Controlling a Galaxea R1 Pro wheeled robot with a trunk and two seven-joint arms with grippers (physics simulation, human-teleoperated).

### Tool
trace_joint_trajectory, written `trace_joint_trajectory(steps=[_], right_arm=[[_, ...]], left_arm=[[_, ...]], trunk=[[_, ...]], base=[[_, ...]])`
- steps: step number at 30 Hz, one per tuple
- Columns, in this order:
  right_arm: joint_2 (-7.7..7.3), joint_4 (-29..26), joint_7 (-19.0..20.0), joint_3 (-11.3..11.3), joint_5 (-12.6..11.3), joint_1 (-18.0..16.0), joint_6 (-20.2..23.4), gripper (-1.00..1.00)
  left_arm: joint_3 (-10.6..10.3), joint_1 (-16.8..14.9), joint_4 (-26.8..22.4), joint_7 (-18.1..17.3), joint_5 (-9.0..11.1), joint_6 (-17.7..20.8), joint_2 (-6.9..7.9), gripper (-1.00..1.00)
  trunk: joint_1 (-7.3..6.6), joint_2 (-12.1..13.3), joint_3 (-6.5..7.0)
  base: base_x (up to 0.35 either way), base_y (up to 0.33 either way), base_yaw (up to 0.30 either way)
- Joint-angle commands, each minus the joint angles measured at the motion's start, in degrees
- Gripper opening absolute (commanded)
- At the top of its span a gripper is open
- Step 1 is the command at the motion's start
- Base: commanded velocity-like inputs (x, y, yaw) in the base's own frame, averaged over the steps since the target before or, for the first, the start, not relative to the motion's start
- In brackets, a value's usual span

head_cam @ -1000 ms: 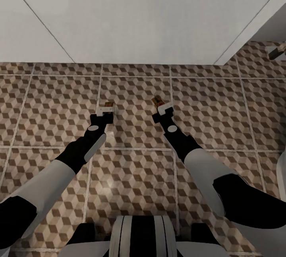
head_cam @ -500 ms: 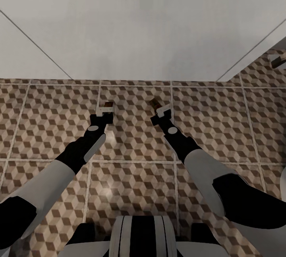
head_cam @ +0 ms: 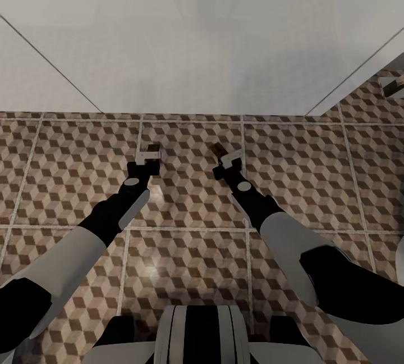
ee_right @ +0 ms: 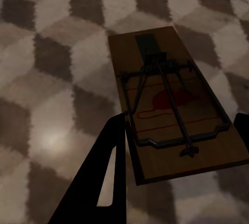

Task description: Take the four mousetraps from the cabinet in the bathroom and place them on the bathroom floor. Make sure all four end up on the same floor surface, and ensure that at least two of them are either under or directly next to the same bathroom sink.

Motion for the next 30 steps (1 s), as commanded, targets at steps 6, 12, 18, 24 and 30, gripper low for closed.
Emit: trace_joint_trajectory(steps=[6, 12, 18, 24, 30], right_arm=[[0.01, 2.5, -0.2, 0.1, 0.4, 0.0, -2.7, -1.00], [0.01, 4.6, -0.2, 0.1, 0.4, 0.0, -4.2, -1.00], [0.01, 4.8, -0.2, 0.0, 0.4, 0.0, -4.3, -1.00], [0.01, 4.9, -0.2, 0.0, 0.4, 0.0, -4.3, -1.00], [0.01, 4.9, -0.2, 0.0, 0.4, 0.0, -4.3, -1.00]], left_arm=[[-0.5, 0.0, -0.2, 0.5, 0.4, 0.3, -0.03, -1.00], [-1.1, 0.0, -0.2, 0.5, 0.4, 0.3, -0.01, -1.00], [-1.2, 0.0, -0.1, 0.5, 0.4, 0.3, 0.00, -1.00], [-1.2, 0.0, 0.0, 0.5, 0.4, 0.3, 0.00, -1.00], [-1.2, 0.0, 0.1, 0.5, 0.4, 0.3, 0.00, -1.00]], trunk=[[-0.01, 0.0, -0.03], [-0.01, 0.0, -0.03], [-0.01, 0.0, -0.03], [-0.01, 0.0, -0.03], [-0.01, 0.0, -0.03]], base=[[0.000, 0.000, 0.000], [0.000, 0.000, 0.000], [0.000, 0.000, 0.000], [0.022, 0.000, 0.000], [0.154, 0.000, 0.000]])
